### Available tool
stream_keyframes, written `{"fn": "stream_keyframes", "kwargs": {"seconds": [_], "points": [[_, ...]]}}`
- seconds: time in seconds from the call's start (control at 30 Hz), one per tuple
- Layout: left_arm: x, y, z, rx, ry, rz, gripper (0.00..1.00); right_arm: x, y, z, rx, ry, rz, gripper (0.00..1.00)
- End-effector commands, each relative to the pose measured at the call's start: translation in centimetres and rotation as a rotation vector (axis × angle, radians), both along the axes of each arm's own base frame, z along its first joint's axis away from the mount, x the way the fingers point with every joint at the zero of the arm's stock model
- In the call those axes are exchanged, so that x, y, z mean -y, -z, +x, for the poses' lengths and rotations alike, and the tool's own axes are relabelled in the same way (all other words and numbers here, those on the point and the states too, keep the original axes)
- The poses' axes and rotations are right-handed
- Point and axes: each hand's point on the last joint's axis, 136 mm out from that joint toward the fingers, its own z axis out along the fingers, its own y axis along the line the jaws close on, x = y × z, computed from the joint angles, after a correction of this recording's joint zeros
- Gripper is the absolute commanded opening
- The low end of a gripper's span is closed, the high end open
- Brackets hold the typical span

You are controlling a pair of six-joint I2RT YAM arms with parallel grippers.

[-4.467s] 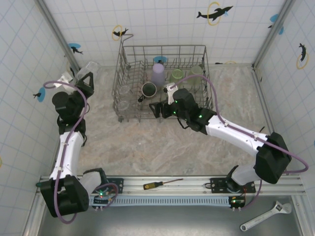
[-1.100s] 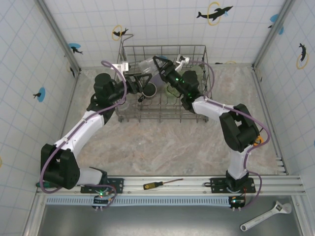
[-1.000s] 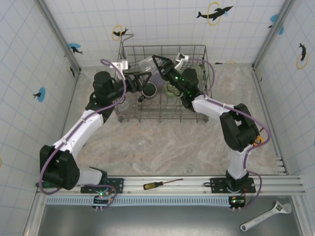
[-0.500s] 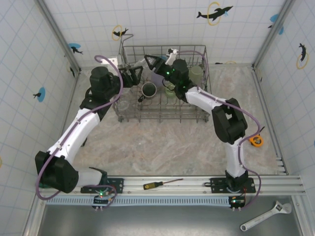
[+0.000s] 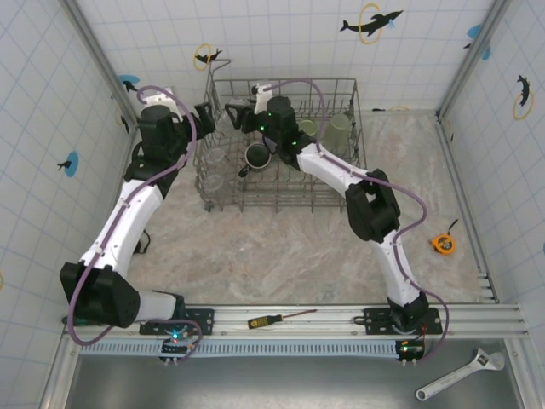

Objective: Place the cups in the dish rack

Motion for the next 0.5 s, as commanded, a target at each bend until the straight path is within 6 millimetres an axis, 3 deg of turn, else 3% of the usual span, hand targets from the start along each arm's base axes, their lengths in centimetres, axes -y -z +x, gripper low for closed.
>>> {"fn": "stream_keyframes", "kwargs": {"seconds": [0.0,0.47], "points": [[-2.0,2.2,0.6,-0.057,-0.076,0.018,0.97,-0.6,-0.2,0.7,0.124,0.038,-0.08,0.53],[-3.1,5.6,-0.5,-0.08,-0.109,0.09,0.97,-3.8,2.1,1.0,0.298,0.049,-0.175,0.52]]}}
